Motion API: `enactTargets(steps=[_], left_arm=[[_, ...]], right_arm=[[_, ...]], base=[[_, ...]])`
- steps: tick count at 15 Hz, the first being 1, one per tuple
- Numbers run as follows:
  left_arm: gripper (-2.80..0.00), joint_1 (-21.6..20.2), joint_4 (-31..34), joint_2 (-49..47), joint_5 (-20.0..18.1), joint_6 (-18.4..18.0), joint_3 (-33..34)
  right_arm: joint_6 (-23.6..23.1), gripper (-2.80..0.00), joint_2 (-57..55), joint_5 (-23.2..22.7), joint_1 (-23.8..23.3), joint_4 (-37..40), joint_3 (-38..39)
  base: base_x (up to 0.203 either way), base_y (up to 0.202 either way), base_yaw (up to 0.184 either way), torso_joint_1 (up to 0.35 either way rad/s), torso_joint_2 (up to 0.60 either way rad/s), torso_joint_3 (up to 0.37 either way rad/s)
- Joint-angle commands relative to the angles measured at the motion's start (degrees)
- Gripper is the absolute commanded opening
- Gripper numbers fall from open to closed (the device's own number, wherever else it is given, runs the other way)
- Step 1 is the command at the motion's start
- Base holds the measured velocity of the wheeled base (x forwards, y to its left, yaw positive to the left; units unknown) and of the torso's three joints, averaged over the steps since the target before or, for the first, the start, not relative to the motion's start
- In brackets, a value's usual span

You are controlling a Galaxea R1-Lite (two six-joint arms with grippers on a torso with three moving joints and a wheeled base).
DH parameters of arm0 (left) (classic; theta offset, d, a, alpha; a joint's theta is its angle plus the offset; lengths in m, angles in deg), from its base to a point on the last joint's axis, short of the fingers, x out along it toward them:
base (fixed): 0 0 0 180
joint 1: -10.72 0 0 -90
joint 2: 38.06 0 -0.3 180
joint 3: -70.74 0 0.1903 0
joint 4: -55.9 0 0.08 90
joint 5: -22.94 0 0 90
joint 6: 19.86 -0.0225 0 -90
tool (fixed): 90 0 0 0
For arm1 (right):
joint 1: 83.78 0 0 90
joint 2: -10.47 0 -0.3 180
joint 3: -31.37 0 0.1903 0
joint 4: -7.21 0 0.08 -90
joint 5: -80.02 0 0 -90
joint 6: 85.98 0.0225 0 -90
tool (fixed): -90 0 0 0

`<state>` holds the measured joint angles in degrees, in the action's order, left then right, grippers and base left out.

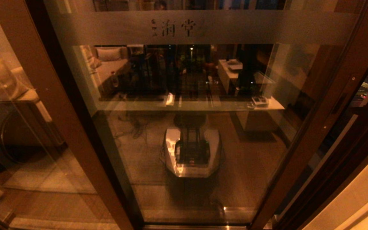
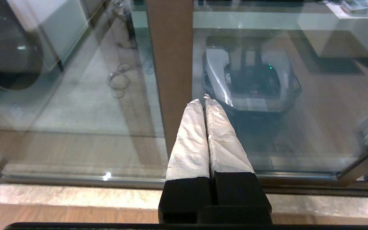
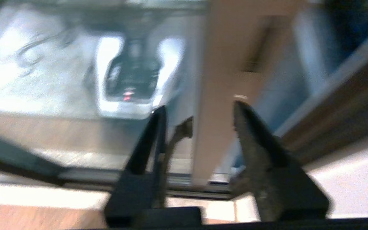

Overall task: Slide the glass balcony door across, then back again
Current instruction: Open the slid door

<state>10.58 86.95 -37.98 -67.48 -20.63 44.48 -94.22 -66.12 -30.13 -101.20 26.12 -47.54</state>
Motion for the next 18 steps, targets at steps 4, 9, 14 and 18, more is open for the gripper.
enactTargets(steps=[4, 9, 14, 18], left_arm=[[-2.80, -0.04, 0.05, -0.07, -0.02, -0.02, -0.01], [-2.80, -0.04, 0.05, -0.07, -0.02, -0.02, -0.01], [-2.80, -0.04, 0.05, -0.07, -0.02, -0.02, -0.01], [-2.80, -0.04, 0.05, -0.07, -0.02, -0.02, -0.01]], right_arm=[[-2.86, -2.80, 1.17, 0.78, -9.33, 4.08, -3.61], [-4.10, -2.80, -8.53, 2.83, -13.91, 4.89, -9.58], [-3.94, -2.80, -24.29, 3.55, -12.79, 4.47, -22.96], [-3.91, -2.80, -30.61, -0.77, -9.83, 1.59, -28.65]], base=[[0.000, 0.000, 0.000, 0.000, 0.00, 0.000], [0.000, 0.000, 0.000, 0.000, 0.00, 0.000], [0.000, 0.000, 0.000, 0.000, 0.00, 0.000], [0.000, 0.000, 0.000, 0.000, 0.00, 0.000]])
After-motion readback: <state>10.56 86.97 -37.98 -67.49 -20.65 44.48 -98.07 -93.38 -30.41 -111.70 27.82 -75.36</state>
